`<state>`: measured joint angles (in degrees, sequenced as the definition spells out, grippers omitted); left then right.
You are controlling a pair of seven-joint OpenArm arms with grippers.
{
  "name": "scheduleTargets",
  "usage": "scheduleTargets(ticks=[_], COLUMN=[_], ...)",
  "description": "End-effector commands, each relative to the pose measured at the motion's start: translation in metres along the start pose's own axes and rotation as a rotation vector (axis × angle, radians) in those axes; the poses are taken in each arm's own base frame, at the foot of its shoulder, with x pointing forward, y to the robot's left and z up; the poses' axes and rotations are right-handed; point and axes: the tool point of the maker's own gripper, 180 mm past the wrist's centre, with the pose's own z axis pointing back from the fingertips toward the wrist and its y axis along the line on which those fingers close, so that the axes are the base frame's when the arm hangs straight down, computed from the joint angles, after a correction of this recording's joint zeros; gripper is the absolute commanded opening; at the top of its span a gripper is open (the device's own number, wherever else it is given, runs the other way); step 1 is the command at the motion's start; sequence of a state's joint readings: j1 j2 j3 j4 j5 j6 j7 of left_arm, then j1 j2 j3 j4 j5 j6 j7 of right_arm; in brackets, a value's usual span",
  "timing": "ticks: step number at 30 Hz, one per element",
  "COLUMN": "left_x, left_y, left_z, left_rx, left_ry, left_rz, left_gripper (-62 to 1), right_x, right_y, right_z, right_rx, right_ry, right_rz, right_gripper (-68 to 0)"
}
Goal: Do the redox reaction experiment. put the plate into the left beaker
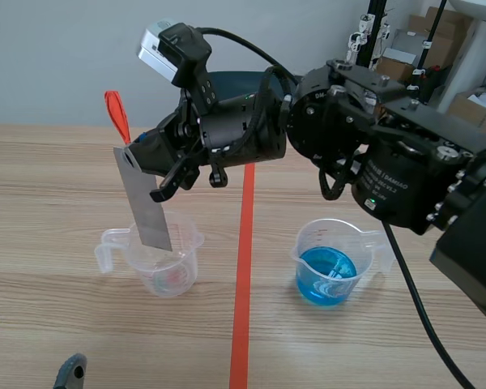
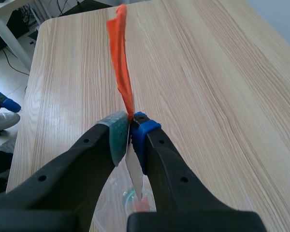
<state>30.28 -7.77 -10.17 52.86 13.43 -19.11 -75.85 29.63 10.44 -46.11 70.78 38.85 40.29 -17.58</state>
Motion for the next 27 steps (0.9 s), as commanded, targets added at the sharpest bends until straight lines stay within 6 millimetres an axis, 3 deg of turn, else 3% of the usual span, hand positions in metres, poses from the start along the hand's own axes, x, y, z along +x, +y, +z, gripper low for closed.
scheduleTargets(ticks=[1, 18, 27], left_x=[0.006, 0.006, 0.006], left_y=[0.003, 0.003, 0.003], left_z=[-0.002, -0.002, -0.002], left_rx=[0.01, 0.009, 0.009], left_ry=[-0.026, -0.026, -0.025], left_rz=[-0.003, -0.004, -0.004], left_gripper=[1.4, 1.4, 1.4], right_x=[0.012, -0.023, -0.027], right_y=[0.004, 0.004, 0.003], right_z=[-0.005, -0.019, -0.02], right_rx=[0.018, 0.019, 0.014], right_ry=[-0.026, 0.016, 0.022], right_rz=[0.023, 0.02, 0.032], right_gripper=[-66.9, -66.9, -66.9])
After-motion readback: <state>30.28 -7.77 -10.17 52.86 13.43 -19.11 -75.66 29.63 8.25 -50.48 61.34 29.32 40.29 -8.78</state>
